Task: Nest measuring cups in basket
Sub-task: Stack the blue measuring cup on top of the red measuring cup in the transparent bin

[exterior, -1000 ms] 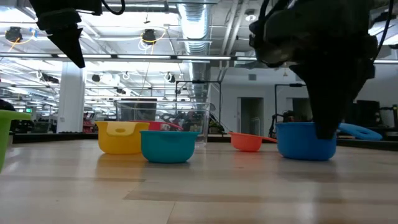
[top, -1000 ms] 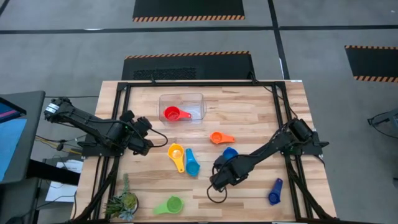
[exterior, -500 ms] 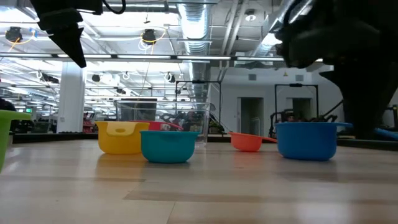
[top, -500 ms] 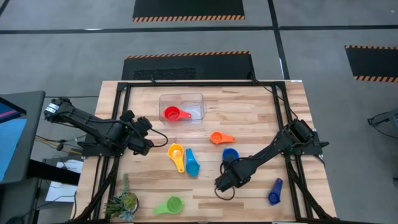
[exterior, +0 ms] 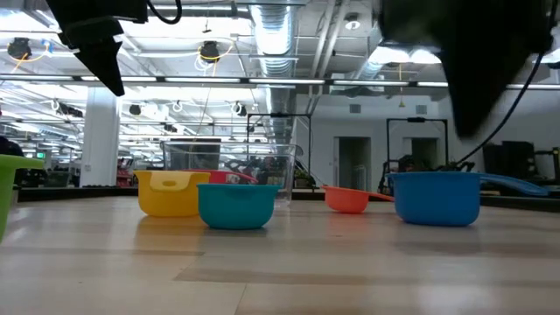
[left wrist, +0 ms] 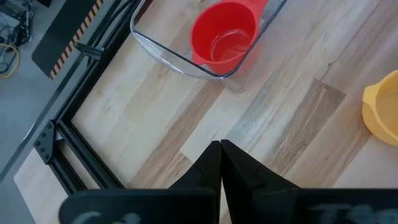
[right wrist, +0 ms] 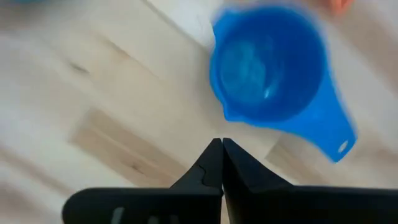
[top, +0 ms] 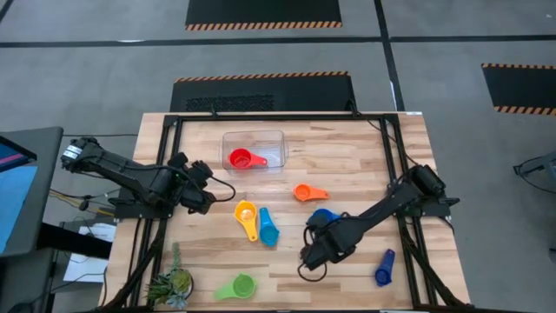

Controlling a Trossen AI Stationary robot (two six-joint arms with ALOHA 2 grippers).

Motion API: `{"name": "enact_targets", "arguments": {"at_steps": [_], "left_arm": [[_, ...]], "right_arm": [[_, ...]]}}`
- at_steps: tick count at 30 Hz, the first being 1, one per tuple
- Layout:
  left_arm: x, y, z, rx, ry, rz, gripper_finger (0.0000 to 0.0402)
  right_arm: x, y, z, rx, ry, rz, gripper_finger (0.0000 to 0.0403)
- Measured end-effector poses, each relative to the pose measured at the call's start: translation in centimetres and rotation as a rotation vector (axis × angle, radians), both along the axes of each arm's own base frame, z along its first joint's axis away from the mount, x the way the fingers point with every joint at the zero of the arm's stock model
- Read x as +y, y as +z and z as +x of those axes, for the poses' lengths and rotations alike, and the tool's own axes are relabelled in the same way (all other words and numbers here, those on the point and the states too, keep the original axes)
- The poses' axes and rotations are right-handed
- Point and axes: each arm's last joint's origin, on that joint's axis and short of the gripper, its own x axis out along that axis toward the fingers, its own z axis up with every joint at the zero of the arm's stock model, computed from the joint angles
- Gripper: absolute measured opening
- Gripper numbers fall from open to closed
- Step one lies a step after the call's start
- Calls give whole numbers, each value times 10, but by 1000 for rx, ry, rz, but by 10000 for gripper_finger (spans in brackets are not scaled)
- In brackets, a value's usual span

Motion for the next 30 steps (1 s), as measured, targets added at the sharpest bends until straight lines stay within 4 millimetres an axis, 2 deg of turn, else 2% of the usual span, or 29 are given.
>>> {"name": "enact_targets", "arguments": {"at_steps": [4, 10, 18, 22, 26, 30], "left_arm": [[0, 0, 0, 1, 1, -3, 0], [0, 0, 0, -4, 1, -4, 0], [-2, -1, 1, -3, 0, -61, 0], [-2, 0, 4, -30, 0, -68, 0], [-3, 0, 7, -71, 5, -82, 0], [-4, 1, 10, -119, 31, -102, 0]], "right_arm": [[-5, 27, 4, -60, 98, -107, 20], [-24, 47, 15, -55, 256, -137, 23], [-70, 51, 18, 80, 49, -81, 20], [-90, 48, 8, 255, 62, -87, 54], [-105, 48, 0, 294, 162, -94, 98], [-124, 48, -22, 335, 167, -173, 134]]}}
